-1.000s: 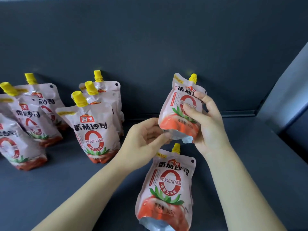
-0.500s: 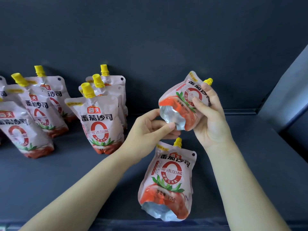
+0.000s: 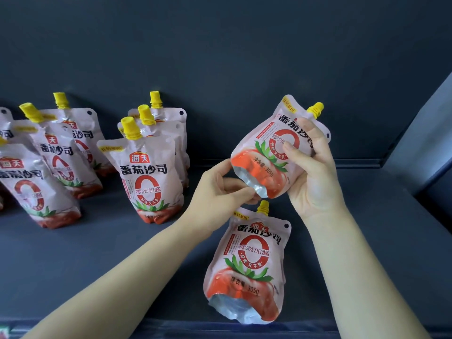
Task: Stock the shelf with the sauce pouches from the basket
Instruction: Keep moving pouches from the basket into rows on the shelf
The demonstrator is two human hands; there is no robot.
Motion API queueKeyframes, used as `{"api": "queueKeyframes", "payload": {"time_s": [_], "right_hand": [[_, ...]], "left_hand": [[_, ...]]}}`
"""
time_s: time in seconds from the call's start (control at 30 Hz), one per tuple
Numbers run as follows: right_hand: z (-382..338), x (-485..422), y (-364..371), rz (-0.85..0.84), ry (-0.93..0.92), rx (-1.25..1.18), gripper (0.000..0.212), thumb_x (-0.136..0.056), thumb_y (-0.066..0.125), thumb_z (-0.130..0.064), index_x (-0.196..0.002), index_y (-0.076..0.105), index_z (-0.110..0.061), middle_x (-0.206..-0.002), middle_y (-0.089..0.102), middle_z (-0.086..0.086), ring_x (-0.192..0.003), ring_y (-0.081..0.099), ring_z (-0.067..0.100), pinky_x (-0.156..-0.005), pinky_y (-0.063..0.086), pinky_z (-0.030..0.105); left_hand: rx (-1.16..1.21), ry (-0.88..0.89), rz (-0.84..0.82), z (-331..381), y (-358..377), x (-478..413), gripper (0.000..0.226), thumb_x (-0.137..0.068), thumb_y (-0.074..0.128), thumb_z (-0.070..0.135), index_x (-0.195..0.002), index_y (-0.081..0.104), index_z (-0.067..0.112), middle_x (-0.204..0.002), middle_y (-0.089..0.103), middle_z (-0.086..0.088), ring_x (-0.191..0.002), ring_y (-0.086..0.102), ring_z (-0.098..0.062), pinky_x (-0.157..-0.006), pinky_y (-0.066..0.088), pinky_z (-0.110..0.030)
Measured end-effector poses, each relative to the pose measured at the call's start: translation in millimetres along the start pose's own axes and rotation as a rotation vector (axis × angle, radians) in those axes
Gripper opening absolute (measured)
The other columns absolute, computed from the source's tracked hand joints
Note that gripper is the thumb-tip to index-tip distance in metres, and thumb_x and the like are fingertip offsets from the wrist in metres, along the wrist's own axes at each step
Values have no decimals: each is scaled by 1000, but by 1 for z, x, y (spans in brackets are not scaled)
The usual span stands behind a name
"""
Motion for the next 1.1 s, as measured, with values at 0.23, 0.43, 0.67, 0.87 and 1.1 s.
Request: {"api": "queueKeyframes", "payload": {"time_s": [0.23, 0.43, 0.67, 0.87, 1.1], "right_hand": [[-1, 2, 2, -12, -12, -38, 35, -80, 61, -3, -107, 63, -25, -110, 70, -6, -99, 71, 15, -65, 59, 33], [-2, 5, 7, -51, -41, 13, 36, -74, 62, -7, -105, 63, -25, -104, 72, -10, -99, 70, 13, -69, 60, 32], [0, 4, 1, 54, -51, 90, 36, -80, 63, -1, -111, 63, -20, -110, 72, -3, -103, 70, 18, -69, 60, 36], [-5, 5, -1, 18, -130, 202, 42, -71, 68, -11, -110, 64, -25, -112, 71, -4, -109, 67, 21, -77, 60, 41], [-10, 8, 13, -142, -343, 493, 67, -76, 66, -10, -132, 44, -40, -128, 55, -19, -118, 58, 9, -81, 57, 27]], "left_hand": [[-20, 46, -100, -1, 3, 1, 28, -80, 72, -3, -100, 69, 16, -96, 76, -1, -94, 71, -19, -84, 57, -31], [19, 33, -77, -4, -1, 1, 28, -78, 69, -12, -92, 71, 12, -90, 77, 0, -89, 73, -16, -78, 56, -26], [-133, 197, -65, 3, -2, 3, 56, -76, 75, 10, -127, 51, 15, -117, 66, 0, -109, 66, -20, -89, 56, -39], [38, 94, -267, 10, -3, 4, 64, -76, 75, 15, -133, 46, 15, -124, 63, -8, -114, 62, -26, -95, 52, -43], [-244, 173, -267, 5, 1, 5, 83, -80, 78, 12, -141, 24, 26, -128, 57, 7, -117, 59, -9, -93, 54, -34]]}}
Point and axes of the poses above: each hand's wrist, its own x-axis away from the middle knuckle, its own y-axis out of the palm, z = x × y, the point moved 4 cm from there along -x, towards the middle knuckle
